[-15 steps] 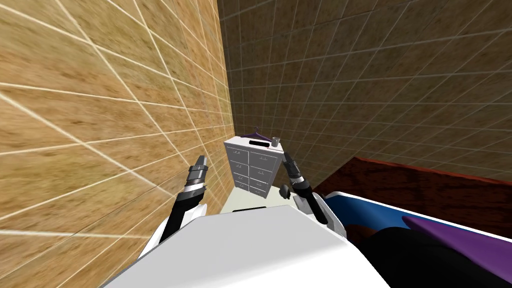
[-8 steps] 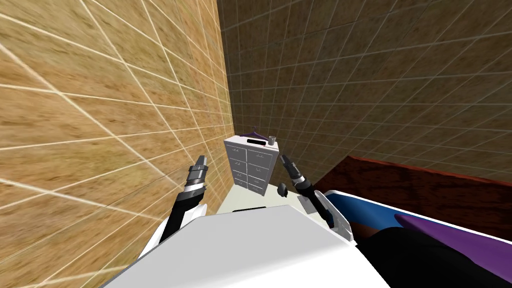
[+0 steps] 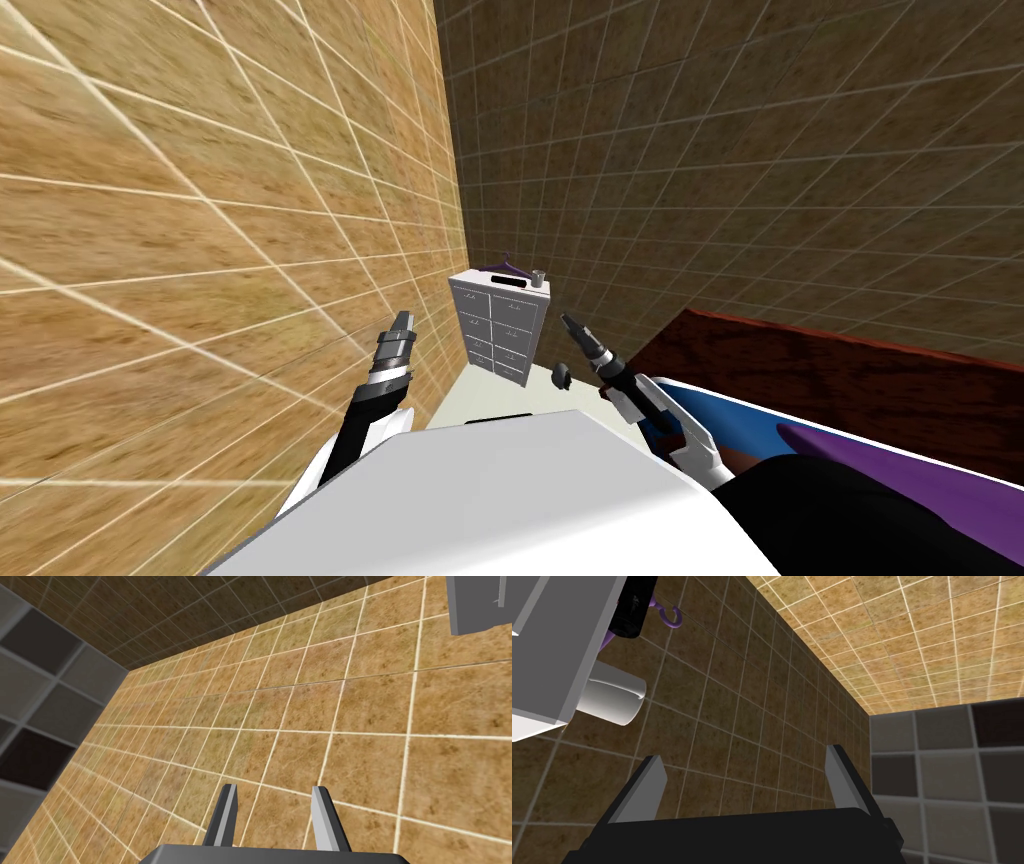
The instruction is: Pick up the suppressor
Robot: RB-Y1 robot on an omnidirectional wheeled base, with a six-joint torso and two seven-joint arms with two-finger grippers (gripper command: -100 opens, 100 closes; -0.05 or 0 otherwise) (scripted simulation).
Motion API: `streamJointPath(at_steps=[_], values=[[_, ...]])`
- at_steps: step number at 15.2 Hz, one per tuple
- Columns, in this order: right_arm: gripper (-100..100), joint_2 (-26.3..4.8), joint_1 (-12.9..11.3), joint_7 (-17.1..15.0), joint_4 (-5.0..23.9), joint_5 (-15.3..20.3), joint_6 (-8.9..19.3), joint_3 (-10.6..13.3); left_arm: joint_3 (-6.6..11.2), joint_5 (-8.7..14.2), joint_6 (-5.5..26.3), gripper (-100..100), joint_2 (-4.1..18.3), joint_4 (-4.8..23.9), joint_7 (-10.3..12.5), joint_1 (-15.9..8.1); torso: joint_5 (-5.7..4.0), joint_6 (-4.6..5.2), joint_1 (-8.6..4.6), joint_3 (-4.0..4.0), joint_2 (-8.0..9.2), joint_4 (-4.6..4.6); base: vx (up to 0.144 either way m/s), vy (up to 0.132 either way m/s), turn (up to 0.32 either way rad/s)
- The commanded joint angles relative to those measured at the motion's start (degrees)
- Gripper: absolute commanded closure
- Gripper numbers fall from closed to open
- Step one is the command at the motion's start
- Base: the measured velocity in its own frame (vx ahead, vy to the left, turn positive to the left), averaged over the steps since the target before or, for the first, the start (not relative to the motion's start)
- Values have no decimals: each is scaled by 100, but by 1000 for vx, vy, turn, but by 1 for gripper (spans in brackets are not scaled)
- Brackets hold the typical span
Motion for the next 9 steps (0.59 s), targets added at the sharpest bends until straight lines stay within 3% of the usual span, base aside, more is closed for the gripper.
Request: streamJointPath(at_steps=[1,4,5,8,9], values=[[-100,-286,-24,-146,269,47,-190,-68,0,0,0,0,0,0,0,0,0,0,0,0,0,0,-109,-90,69],[-100,-608,-24,-146,269,47,-190,-68,0,0,0,0,0,0,0,0,-3,0,-15,4,6,2,-84,-87,40],[-100,-779,-48,-276,497,89,-340,-127,0,0,0,0,0,0,0,0,-2,1,-4,-2,-4,0,-65,-59,63],[-100,-1081,-48,-276,497,89,-340,-127,0,0,0,0,0,0,0,0,0,0,3,-2,-4,-1,-69,-48,45],[-100,-1262,-70,-409,729,131,-491,-186,0,0,0,0,0,0,0,0,2,0,10,-5,-10,-2,-68,-55,70]])
